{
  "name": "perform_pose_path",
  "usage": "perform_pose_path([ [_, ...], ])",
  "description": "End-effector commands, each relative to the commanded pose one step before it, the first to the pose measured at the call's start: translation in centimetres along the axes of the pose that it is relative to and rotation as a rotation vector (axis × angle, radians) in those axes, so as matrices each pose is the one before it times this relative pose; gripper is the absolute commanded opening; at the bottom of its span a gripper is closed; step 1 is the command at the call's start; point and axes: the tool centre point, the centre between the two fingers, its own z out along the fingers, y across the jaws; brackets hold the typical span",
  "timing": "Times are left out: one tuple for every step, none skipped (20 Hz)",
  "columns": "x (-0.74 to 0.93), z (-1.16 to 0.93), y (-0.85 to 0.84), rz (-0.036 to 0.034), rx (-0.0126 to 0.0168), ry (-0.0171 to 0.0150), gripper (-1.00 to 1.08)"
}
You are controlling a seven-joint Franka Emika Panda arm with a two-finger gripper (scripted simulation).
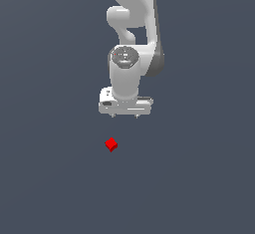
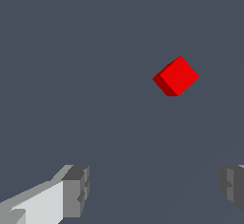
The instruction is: Pick up the red cube and move it to a goal position.
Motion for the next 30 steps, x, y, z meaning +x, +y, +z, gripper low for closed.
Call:
perform_pose_path([
  [0.000,0.000,0.001,0.00000,0.00000,0.00000,1.00],
  [0.004,0.009,0.000,-0.00069,-0.00002,0.00006,1.00],
  [0.011,0.030,0.023,-0.00169,0.00001,0.00012,1.00],
  [0.019,0.050,0.037,-0.00284,0.00001,0.00021,1.00],
  [0.026,0.070,0.053,-0.00396,0.00001,0.00029,1.00],
  [0.034,0.089,0.062,-0.00520,0.00002,0.00038,1.00],
  [0.042,0.109,0.078,-0.00631,0.00002,0.00046,1.00],
  [0.049,0.129,0.090,-0.00751,0.00003,0.00055,1.00],
  [0.057,0.149,0.107,-0.00863,0.00003,0.00063,1.00],
  [0.065,0.170,0.122,-0.00979,0.00004,0.00072,1.00],
  [0.073,0.190,0.134,-0.01100,0.00004,0.00081,1.00],
  [0.081,0.210,0.149,-0.01216,0.00005,0.00090,1.00],
  [0.090,0.231,0.164,-0.01335,0.00006,0.00099,1.00],
  [0.098,0.252,0.177,-0.01458,0.00006,0.00108,1.00],
  [0.107,0.273,0.194,-0.01576,0.00007,0.00117,1.00],
  [0.116,0.294,0.208,-0.01701,0.00008,0.00126,1.00],
  [0.125,0.316,0.223,-0.01826,0.00009,0.00136,1.00],
  [0.134,0.338,0.239,-0.01951,0.00010,0.00145,1.00],
  [0.144,0.360,0.254,-0.02080,0.00011,0.00155,1.00],
  [0.154,0.383,0.269,-0.02212,0.00012,0.00166,1.00],
  [0.163,0.403,0.283,-0.02325,0.00012,0.00175,1.00],
  [0.166,0.408,0.286,-0.02353,0.00013,0.00177,1.00],
  [0.168,0.410,0.289,-0.02368,0.00013,0.00179,1.00],
  [0.170,0.413,0.290,-0.02386,0.00013,0.00180,1.00],
  [0.173,0.416,0.293,-0.02403,0.00012,0.00182,1.00],
  [0.175,0.419,0.295,-0.02422,0.00012,0.00183,1.00],
  [0.178,0.422,0.297,-0.02440,0.00012,0.00185,1.00],
  [0.181,0.425,0.299,-0.02460,0.00011,0.00186,1.00],
  [0.184,0.428,0.301,-0.02479,0.00011,0.00187,1.00],
  [0.187,0.431,0.303,-0.02499,0.00010,0.00188,1.00],
])
